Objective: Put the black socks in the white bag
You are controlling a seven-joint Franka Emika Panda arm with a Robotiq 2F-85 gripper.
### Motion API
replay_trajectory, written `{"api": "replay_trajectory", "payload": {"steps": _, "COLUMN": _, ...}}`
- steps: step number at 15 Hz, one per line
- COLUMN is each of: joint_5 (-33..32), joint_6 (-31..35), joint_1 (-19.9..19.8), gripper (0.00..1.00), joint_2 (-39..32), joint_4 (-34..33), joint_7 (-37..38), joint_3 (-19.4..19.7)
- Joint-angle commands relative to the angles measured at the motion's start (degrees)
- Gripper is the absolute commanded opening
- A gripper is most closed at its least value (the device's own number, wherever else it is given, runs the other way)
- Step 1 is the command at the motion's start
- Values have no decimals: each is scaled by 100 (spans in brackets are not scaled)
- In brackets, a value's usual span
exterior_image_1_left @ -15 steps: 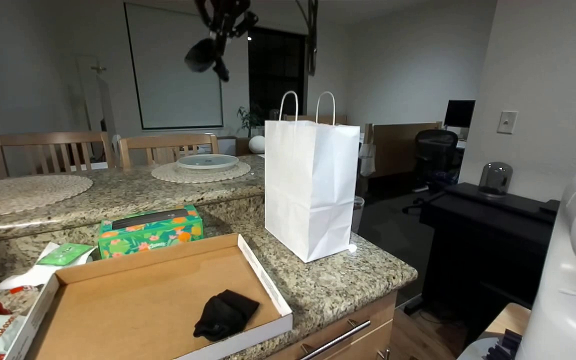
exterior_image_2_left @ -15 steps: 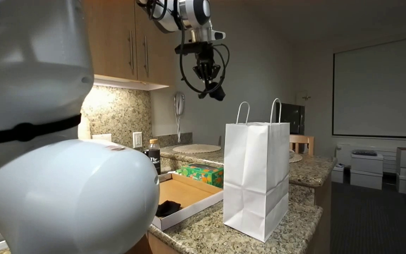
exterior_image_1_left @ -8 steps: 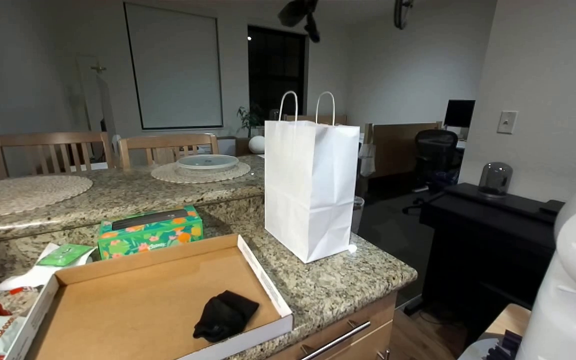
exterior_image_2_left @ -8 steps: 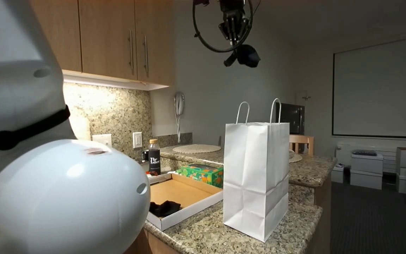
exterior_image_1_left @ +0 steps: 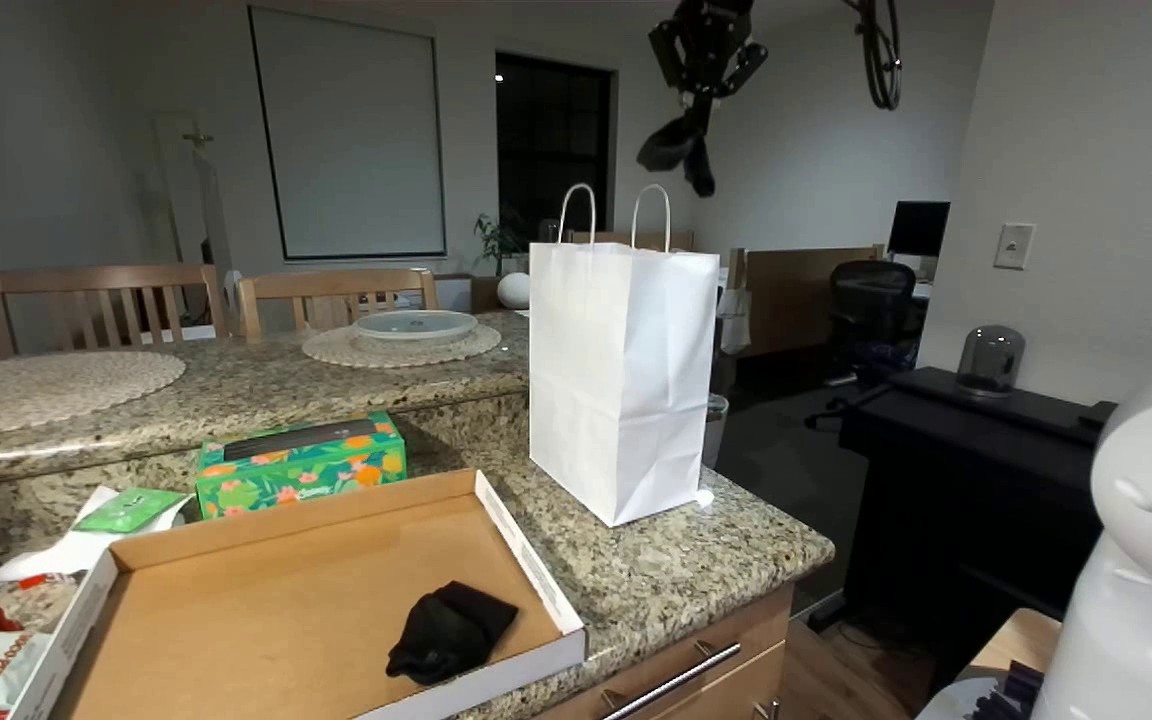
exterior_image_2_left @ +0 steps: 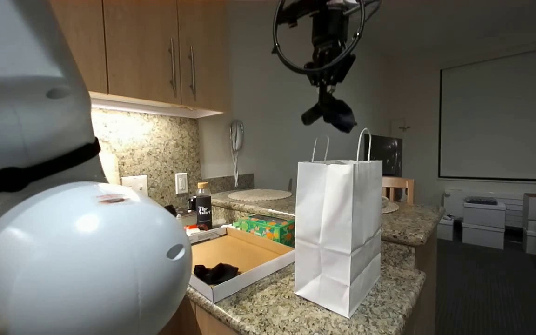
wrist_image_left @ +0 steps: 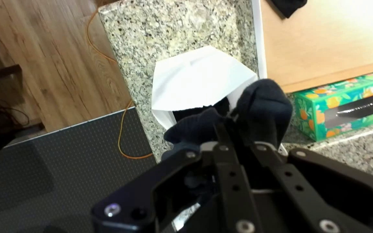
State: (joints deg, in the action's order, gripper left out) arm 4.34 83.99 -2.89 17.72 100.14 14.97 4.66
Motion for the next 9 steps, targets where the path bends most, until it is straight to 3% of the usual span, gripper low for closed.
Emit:
{"api": "replay_trajectory", "payload": {"steps": 1, "joint_5": -226, "joint_6": -1, "joint_1": -45, "gripper": 9, "joint_2": -528, "joint_4": -115, "joint_7": -155, "joint_3": -159}}
{"api": "replay_trajectory", "payload": {"steps": 5, "joint_5": -40, "joint_6": -25, "joint_1": -12, "gripper": 7, "joint_2": -1182, "joint_4": -651, "joint_7": -170, "joint_3": -157}}
{"api": "replay_trajectory", "payload": {"steps": 6, "joint_5": 59, "joint_6": -80, "joint_1": -4, "gripper": 33, "joint_2": -1343, "joint_4": -852, "joint_7": -193, "joint_3": -143}}
{"api": "replay_trajectory", "payload": {"steps": 7, "joint_5": 109, "joint_6": -85, "joint_1": 4, "gripper": 33, "joint_2": -1442, "joint_4": -978, "joint_7": -191, "joint_3": -147}}
{"api": "replay_trajectory", "payload": {"steps": 9, "joint_5": 189, "joint_6": -72, "joint_1": 23, "gripper": 45, "joint_2": -1613, "joint_4": -1216, "joint_7": -132, "joint_3": -170}}
